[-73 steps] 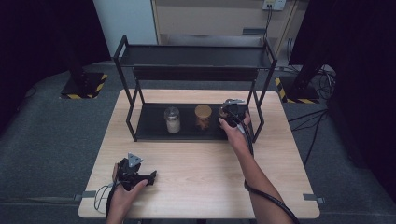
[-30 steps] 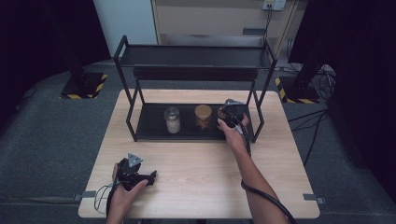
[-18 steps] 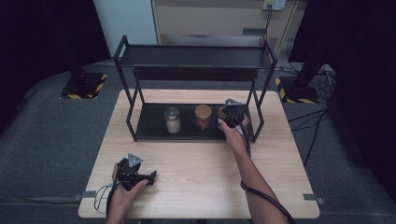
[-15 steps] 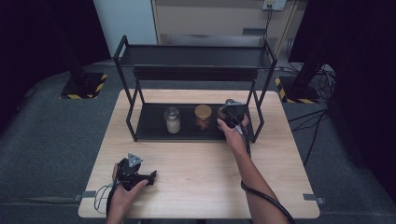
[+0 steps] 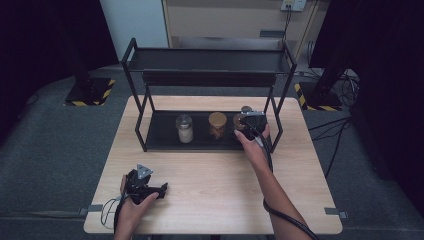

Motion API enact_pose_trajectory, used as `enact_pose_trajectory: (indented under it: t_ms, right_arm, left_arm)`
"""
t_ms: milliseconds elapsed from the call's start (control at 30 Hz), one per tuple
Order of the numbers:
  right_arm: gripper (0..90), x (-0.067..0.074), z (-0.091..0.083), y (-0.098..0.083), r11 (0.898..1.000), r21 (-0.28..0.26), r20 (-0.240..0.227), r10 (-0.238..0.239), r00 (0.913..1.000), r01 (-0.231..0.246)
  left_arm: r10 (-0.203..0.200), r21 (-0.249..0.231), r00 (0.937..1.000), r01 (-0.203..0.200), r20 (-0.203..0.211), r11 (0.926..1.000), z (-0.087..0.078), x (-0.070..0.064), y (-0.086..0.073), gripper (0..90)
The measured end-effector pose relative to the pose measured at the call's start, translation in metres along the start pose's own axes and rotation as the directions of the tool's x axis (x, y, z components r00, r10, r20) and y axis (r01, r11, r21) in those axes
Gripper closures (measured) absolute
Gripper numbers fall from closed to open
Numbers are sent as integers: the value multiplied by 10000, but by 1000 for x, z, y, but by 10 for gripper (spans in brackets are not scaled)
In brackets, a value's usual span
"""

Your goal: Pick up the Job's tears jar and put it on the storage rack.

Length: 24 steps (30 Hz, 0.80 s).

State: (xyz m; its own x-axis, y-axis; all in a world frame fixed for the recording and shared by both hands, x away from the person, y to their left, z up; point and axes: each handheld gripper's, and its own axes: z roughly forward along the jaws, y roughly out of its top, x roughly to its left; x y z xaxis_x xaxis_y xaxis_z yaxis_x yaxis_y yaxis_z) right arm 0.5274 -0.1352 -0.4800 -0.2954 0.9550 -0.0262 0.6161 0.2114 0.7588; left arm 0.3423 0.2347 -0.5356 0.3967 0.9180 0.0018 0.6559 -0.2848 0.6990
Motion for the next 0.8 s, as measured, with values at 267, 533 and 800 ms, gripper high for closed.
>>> enact_pose_trajectory:
  t_ms: [267,533,800]
  right_arm:
    - [65,1,-14,-6,9998,107,-92,-169,9998,170]
    - [62,4,-26,-11,9998,77,-102,-177,9998,177]
    - [58,7,-39,-14,9997,-42,-75,-221,9997,220]
  left_arm:
    - [-16,0,10000,16,-15,10000,0,0,0,0]
    - [-43,-1,10000,43,-38,10000,0,-1,0,0]
    - [-44,-1,10000,44,-40,10000,0,-1,0,0]
